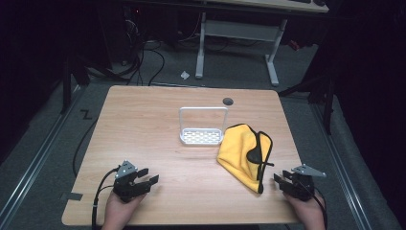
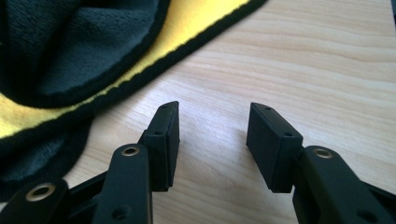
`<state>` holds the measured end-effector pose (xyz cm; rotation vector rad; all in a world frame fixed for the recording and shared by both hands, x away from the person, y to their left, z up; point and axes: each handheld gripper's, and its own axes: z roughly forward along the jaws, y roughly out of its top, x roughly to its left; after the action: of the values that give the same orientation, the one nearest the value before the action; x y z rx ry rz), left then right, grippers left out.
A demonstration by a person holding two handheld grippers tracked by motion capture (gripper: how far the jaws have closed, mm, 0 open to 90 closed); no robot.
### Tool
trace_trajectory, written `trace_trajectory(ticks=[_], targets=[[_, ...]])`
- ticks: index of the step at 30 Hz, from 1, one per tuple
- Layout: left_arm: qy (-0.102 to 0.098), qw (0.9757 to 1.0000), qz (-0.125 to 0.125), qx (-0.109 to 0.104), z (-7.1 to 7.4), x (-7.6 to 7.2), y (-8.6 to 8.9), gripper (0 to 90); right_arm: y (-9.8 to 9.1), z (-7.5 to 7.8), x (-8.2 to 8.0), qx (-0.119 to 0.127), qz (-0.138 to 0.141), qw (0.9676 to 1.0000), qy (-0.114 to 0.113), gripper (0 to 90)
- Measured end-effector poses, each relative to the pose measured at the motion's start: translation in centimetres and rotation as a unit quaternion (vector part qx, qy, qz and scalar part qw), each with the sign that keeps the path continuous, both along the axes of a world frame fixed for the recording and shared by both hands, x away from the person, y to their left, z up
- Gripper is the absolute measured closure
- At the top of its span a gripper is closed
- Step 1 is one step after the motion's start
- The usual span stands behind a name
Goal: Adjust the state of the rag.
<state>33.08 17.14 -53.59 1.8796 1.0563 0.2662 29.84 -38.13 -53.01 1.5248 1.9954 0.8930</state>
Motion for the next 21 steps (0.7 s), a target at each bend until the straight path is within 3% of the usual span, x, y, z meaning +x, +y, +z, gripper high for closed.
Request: trace_trajectory(ticks=[7,11,12,13,15,16,18,21], targets=[[-0.008,0.9999,-0.007,0.003,0.1,-0.2,-0.2,45.9,0.5,0.4,-0.1,-0.006,0.008,0.9999,-0.01,57.0],[-0.007,0.9999,-0.007,-0.012,0.4,-0.4,0.1,47.4,0.8,0.7,0.1,-0.004,0.014,0.9997,-0.019,65.3],[-0.008,0.9998,-0.006,-0.017,0.5,-0.4,0.2,47.3,1.1,1.0,0.3,-0.007,0.025,0.9993,-0.026,79.5],[-0.009,0.9998,-0.004,-0.018,0.6,-0.4,0.3,47.4,1.3,1.1,0.3,-0.008,0.027,0.9992,-0.028,85.9],[-0.008,0.9997,-0.001,-0.022,0.6,-0.4,0.4,47.3,1.5,1.3,0.6,-0.011,0.035,0.9989,-0.03,90.0],[-0.006,0.9996,0.0,-0.027,0.6,-0.4,0.6,47.3,2.1,1.9,1.9,-0.012,0.05,0.9982,-0.031,90.0],[-0.004,0.9995,0.0,-0.03,0.6,-0.3,0.6,47.3,2.4,2.1,2.4,-0.015,0.051,0.9981,-0.032,90.0],[-0.007,0.9996,0.001,-0.028,0.6,-0.4,0.7,45.4,3.5,2.8,5.2,-0.019,0.064,0.997,-0.04,90.0]])
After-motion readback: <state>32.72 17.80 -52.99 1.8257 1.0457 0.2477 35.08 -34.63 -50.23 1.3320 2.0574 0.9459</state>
